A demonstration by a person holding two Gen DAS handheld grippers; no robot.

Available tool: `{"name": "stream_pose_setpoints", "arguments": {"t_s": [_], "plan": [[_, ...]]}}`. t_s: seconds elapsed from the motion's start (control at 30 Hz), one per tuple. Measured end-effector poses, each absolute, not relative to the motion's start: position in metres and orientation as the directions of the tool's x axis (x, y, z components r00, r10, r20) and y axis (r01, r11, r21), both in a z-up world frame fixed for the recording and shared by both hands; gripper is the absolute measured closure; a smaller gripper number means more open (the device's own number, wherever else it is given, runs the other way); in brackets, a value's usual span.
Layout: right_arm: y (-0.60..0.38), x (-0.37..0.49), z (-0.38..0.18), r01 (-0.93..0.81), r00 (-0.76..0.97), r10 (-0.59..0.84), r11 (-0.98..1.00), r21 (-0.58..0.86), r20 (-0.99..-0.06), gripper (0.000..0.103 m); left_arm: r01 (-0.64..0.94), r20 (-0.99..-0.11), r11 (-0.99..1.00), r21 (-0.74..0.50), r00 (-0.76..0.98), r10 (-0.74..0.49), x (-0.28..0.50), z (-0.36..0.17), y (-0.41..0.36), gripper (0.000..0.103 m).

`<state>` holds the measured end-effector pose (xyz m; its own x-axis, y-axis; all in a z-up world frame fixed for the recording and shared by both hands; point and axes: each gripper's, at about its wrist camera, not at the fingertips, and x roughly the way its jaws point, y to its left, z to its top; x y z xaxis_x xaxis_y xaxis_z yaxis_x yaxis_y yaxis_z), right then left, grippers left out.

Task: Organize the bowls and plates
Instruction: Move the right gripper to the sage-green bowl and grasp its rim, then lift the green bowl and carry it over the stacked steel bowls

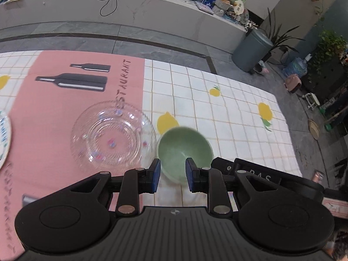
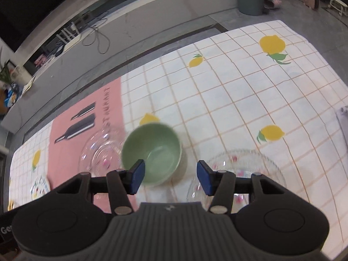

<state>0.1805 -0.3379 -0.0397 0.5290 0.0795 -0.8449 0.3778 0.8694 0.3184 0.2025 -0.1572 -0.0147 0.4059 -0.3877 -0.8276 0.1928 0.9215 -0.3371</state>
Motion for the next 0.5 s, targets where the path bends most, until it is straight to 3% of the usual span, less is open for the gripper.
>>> {"name": "stream_pose_setpoints", "arguments": {"t_s": [0.1,0.3,0.5], "plan": [[-0.345,0.199,-0.056,0.389,0.511,0.088,0.864,0.321,-0.855,0.053,0.159,-0.850,0.933,-0.323,0.386,-0.360,0.223,-0.034,-0.164,0.075],[-0.354,0.216,-0.079,0.361,0.479,0.150,0.864,0.350,-0.865,0.067,0.136,-0.865,0.943,-0.305,0.375,-0.334,0.239,-0.058,-0.169,0.075],[-0.356,0.223,-0.085,0.331,0.478,0.214,0.854,0.401,-0.852,0.072,0.156,-0.878,0.955,-0.254,0.376,-0.295,0.244,-0.070,-0.179,0.078]]}}
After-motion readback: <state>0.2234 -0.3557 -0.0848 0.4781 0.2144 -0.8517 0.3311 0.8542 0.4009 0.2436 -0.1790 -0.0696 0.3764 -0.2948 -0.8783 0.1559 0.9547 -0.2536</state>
